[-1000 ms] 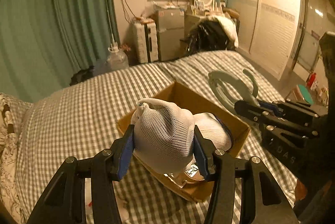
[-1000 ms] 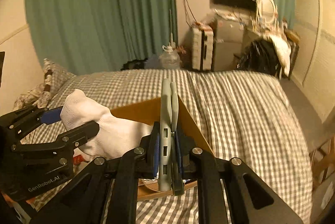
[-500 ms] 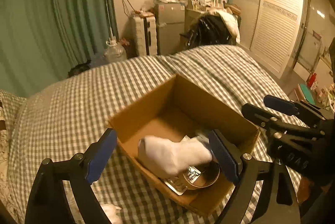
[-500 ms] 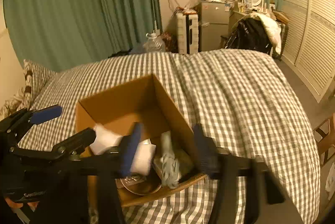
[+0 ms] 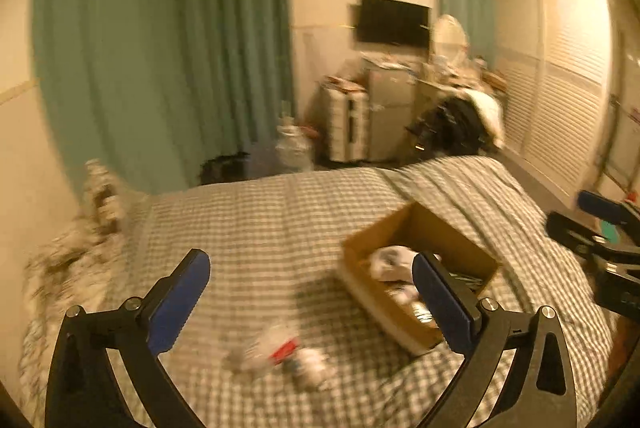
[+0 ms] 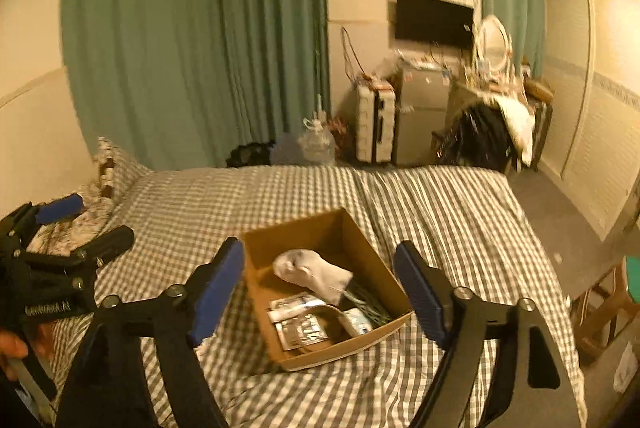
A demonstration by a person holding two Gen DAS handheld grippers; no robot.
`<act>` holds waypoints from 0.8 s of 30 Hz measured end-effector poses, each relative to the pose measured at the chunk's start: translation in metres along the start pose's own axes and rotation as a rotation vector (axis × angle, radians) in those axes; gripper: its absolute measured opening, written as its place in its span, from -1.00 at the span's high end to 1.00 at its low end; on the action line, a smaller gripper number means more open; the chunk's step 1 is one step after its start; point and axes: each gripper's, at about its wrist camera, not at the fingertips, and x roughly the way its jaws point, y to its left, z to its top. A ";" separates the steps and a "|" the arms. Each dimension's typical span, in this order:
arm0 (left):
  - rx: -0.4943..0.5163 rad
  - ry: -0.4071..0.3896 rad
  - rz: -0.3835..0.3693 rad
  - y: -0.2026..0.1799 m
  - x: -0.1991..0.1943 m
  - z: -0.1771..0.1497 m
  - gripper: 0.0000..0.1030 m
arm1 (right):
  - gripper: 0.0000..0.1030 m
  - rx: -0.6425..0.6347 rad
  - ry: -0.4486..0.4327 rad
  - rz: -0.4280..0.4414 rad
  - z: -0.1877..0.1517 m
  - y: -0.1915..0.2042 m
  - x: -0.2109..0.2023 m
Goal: Organize objects
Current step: 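Withdraw both open tools from the box back toward the remaining items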
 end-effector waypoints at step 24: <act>-0.223 0.188 0.240 0.112 0.037 -0.169 -1.00 | -0.78 -0.190 0.185 0.185 -0.103 0.156 0.084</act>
